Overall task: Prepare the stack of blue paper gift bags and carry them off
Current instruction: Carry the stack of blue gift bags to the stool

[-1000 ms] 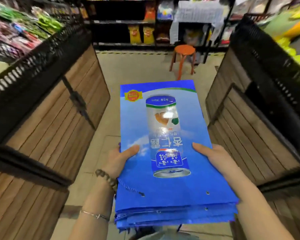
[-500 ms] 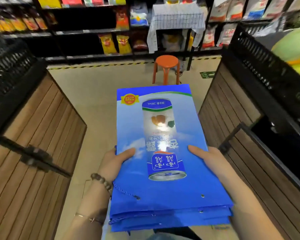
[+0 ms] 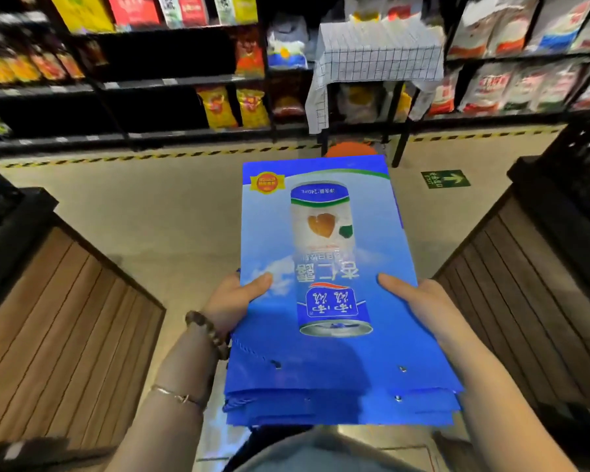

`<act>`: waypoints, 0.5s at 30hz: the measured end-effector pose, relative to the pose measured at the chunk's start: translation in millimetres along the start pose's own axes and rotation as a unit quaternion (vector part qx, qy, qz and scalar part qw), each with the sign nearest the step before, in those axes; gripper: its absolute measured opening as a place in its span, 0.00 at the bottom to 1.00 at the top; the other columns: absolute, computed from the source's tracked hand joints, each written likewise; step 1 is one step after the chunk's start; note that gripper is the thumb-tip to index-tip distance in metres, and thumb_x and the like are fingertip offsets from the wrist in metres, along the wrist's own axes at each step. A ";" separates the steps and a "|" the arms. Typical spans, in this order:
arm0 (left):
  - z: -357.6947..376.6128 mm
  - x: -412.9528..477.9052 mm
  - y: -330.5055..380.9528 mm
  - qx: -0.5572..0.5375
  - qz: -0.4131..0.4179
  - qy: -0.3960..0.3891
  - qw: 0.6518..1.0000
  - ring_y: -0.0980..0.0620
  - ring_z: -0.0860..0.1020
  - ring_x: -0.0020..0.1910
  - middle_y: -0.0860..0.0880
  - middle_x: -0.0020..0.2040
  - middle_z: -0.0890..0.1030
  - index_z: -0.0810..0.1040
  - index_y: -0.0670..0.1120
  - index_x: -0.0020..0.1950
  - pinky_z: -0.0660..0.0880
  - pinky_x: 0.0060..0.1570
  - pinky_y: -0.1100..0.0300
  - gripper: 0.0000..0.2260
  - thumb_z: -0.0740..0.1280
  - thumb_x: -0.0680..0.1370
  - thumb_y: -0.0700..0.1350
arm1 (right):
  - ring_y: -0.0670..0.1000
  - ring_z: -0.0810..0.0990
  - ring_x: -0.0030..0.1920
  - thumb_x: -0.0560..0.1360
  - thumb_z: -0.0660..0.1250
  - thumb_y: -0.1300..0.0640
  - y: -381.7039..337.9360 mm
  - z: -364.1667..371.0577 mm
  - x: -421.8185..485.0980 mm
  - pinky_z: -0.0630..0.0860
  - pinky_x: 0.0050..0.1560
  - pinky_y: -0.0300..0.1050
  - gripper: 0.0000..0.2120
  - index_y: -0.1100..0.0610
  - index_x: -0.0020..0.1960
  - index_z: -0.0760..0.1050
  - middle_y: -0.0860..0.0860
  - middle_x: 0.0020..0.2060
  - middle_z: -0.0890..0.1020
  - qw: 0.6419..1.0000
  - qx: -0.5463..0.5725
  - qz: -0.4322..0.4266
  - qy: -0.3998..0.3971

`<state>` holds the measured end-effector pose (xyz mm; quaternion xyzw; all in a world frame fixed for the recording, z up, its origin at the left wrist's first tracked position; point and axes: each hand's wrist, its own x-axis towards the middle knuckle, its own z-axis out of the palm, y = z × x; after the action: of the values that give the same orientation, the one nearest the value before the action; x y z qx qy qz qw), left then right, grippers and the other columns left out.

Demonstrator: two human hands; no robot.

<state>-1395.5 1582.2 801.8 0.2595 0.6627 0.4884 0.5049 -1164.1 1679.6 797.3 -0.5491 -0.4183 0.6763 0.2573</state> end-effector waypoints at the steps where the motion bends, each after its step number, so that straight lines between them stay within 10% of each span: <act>1: -4.2 27.3 12.6 -0.010 -0.008 0.002 1.000 0.62 0.80 0.29 0.54 0.34 0.83 0.75 0.36 0.58 0.75 0.29 0.69 0.10 0.59 0.79 0.36 | 0.50 0.83 0.29 0.72 0.69 0.58 -14.5 7.6 22.1 0.79 0.28 0.40 0.05 0.61 0.43 0.79 0.51 0.30 0.84 1.000 0.007 -0.002 0.002; 15: -11.8 382.6 177.1 -0.004 -0.007 0.070 0.998 0.58 0.80 0.27 0.54 0.31 0.83 0.79 0.40 0.47 0.74 0.25 0.67 0.03 0.67 0.75 0.39 | 0.45 0.81 0.26 0.73 0.68 0.63 -212.9 59.3 358.4 0.74 0.24 0.34 0.02 0.60 0.42 0.78 0.47 0.26 0.83 0.999 0.024 -0.042 0.001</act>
<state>-1568.9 1966.7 804.0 0.2177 0.6963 0.5044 0.4619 -1339.5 2062.4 791.7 -0.5253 -0.4239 0.6746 0.2987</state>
